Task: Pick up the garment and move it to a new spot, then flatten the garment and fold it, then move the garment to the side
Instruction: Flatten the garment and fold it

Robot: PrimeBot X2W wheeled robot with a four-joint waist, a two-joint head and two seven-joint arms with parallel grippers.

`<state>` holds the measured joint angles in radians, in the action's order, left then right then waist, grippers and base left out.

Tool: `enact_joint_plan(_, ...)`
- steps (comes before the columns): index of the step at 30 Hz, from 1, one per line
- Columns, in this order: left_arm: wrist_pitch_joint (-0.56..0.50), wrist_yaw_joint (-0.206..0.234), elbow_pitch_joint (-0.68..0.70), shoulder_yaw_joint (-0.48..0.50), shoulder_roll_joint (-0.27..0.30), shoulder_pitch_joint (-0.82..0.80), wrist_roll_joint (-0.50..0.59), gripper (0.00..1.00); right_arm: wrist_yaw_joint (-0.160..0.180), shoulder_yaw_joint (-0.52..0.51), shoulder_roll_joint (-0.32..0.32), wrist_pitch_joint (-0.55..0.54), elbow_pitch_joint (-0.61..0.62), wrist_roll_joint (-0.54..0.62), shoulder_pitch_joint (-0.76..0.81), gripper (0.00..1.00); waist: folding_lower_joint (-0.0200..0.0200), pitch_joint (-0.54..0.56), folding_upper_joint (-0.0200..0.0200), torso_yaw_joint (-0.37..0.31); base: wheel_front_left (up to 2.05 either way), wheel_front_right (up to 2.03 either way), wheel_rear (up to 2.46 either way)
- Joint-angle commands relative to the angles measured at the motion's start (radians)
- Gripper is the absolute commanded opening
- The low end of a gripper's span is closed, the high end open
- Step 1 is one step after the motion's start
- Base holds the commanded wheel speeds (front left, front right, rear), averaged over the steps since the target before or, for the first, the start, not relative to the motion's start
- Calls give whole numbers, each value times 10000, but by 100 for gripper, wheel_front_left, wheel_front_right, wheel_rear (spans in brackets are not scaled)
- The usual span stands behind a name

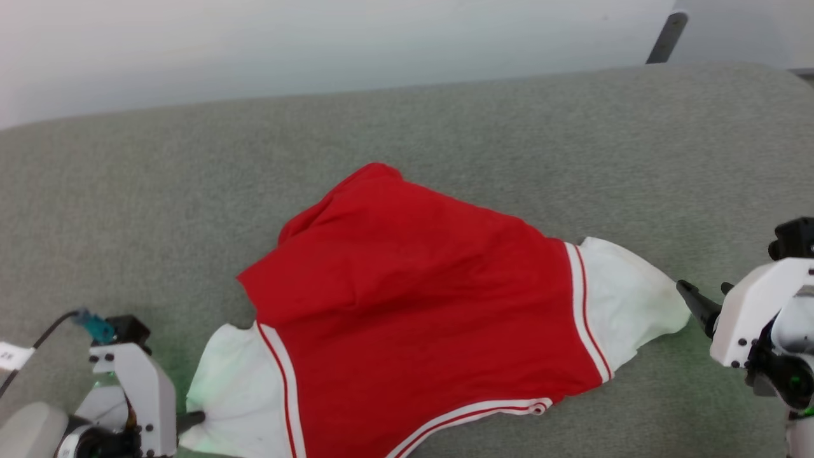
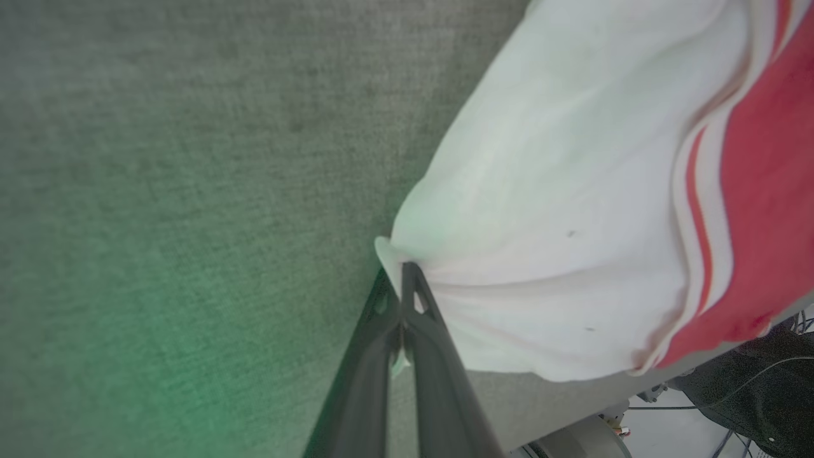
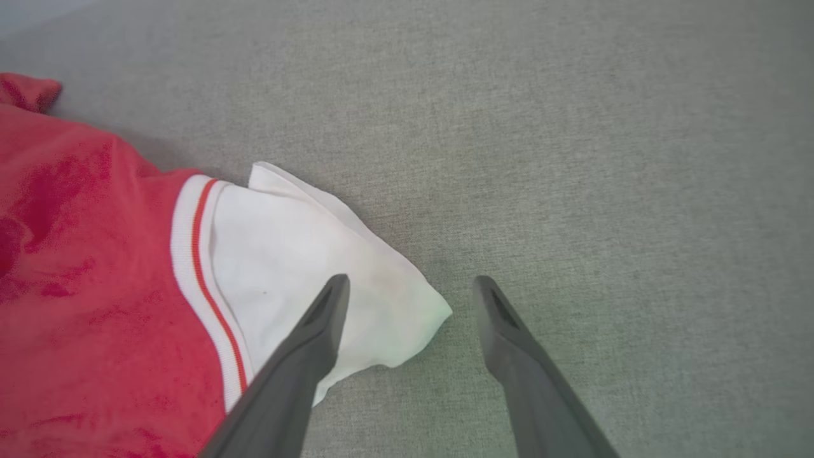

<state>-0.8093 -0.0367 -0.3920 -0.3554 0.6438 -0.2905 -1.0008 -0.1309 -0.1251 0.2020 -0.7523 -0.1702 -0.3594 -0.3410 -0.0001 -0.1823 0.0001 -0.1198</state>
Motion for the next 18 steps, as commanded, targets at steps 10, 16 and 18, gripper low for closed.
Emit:
enact_joint_plan(10, 343, 34, 174, -337, -657, -791, 354, 0, 3, -165, 345, -1271, -2119, -152, -1309, 100, 1, -840, -1, 643, 0, 0, 0)
enact_joint_plan(16, 407, 49, 180, -373, -727, -930, 374, 0, 3, -144, 164, -1989, -3517, 19, -1623, 0, 1, -1029, -1, 776, 0, 0, 0)
enact_joint_plan(18, 425, 45, 183, -380, -743, -1004, 397, 0, 3, -96, 166, -2167, -3799, -15, -1728, 0, 1, -1055, -1, 808, 0, 0, 0)
